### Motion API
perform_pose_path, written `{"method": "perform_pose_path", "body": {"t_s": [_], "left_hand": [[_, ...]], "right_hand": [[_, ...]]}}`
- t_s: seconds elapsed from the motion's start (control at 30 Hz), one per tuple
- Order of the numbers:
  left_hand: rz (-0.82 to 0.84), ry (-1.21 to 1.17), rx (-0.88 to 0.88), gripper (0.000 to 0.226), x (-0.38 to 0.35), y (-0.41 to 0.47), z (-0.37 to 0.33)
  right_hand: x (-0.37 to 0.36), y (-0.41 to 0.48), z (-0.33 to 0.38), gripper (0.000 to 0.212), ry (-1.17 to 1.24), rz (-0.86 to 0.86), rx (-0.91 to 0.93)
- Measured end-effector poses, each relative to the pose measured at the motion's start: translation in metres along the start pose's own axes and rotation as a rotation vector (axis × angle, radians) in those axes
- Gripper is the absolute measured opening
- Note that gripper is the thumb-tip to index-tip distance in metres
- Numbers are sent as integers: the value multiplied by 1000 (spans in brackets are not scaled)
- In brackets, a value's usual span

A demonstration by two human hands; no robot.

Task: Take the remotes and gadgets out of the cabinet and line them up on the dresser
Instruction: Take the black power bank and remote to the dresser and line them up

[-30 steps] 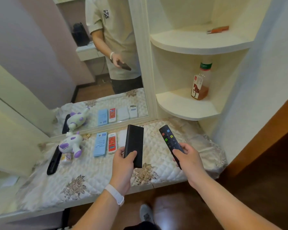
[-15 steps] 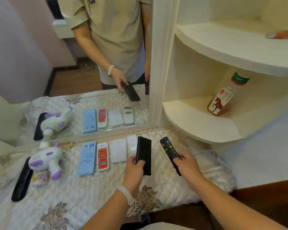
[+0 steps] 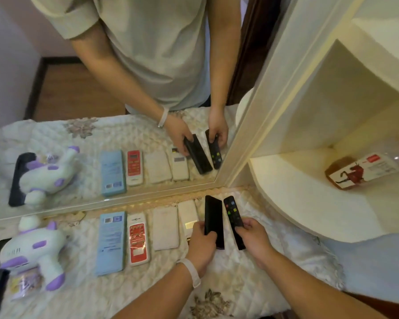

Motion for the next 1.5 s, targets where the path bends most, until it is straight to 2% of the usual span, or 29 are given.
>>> {"method": "perform_pose_path", "body": {"t_s": [0.13,0.3,0.47,0.5,0.6,0.7,0.9,1.03,1.27,1.4,1.5], "left_hand": [[16,89,-4,30,-11,4,3],[13,237,-100,40,-19,-5,-7],[-37,345,-103,36,-11,-22,-15],[-45,367,-90,36,-8,-26,-16],[-108,435,-66,38,0,-45,-20],[-163,503,-87,35,13,-57,-25],[-405,757,-225,44,56,-105,-43],[-597,963,-301,44,83,-147,-49],[-894,1185,-232,47,123,-236,-26],[-1004,1224,-185,45,134,-283,-6],[-1073,1186,-141,44,145,-318,17]], "right_hand": [[-7,14,-1,15,-121,28,16],[-8,19,1,11,-338,77,95],[-6,17,14,4,-560,164,179],[-3,17,16,6,-594,166,192],[-1,11,25,29,-700,209,281],[-15,-5,43,32,-723,280,380],[-53,-55,91,43,-883,412,738],[-82,-88,98,46,-1006,555,954],[-122,-168,94,49,-1114,764,1363],[-138,-225,87,58,-1087,875,1513],[-151,-266,74,52,-1106,945,1614]]}}
Point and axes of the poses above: each hand's wrist, its own y-axis towards the middle knuckle, its own x-axis out of the back of the hand, z = x × y, the point moved 9 cm from there along y, towards the middle knuckle, and after that the axes turned 12 degrees about y, right-handed, at the moved point
